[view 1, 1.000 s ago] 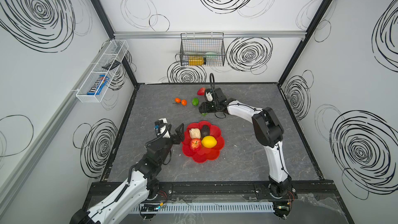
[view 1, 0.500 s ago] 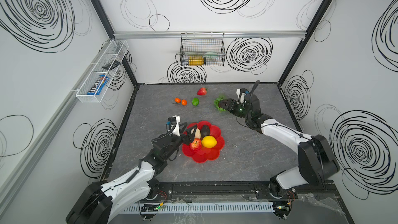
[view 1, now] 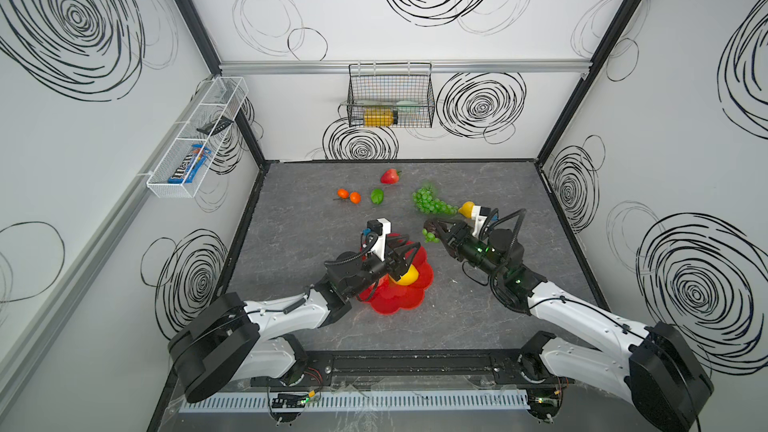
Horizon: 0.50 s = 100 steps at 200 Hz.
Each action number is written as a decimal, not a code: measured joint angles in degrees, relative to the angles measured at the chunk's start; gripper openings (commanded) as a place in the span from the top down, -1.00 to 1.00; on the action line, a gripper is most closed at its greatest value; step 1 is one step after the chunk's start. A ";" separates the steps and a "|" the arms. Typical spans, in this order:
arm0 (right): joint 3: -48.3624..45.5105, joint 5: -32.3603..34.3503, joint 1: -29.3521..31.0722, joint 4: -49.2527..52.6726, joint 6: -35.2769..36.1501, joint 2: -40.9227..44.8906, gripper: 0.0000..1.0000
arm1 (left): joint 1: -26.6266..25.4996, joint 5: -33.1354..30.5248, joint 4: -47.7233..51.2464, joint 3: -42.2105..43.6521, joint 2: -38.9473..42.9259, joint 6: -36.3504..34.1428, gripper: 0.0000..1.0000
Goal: Place and organize the fake fruits in the fruit bowl
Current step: 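Lift the dark fruit toward the bowl with the right gripper while left approaches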
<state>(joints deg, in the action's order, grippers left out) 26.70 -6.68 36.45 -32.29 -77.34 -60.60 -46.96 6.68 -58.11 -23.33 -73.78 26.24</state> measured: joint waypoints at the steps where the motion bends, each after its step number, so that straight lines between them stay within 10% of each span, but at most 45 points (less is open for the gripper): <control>1: -0.04 0.04 0.04 -0.02 -0.02 0.04 -0.14 | -0.02 0.00 -0.04 -0.02 -0.07 0.09 0.11; 100: -1.18 3.39 2.10 -0.17 -2.56 0.76 -0.12 | -1.66 0.33 -1.86 -1.25 -3.82 -0.15 0.37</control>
<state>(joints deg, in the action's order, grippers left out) 25.52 -3.29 38.54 -32.47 -79.90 -59.83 -48.62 7.01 -59.96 -24.58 -77.60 26.09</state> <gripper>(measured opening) 0.575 0.320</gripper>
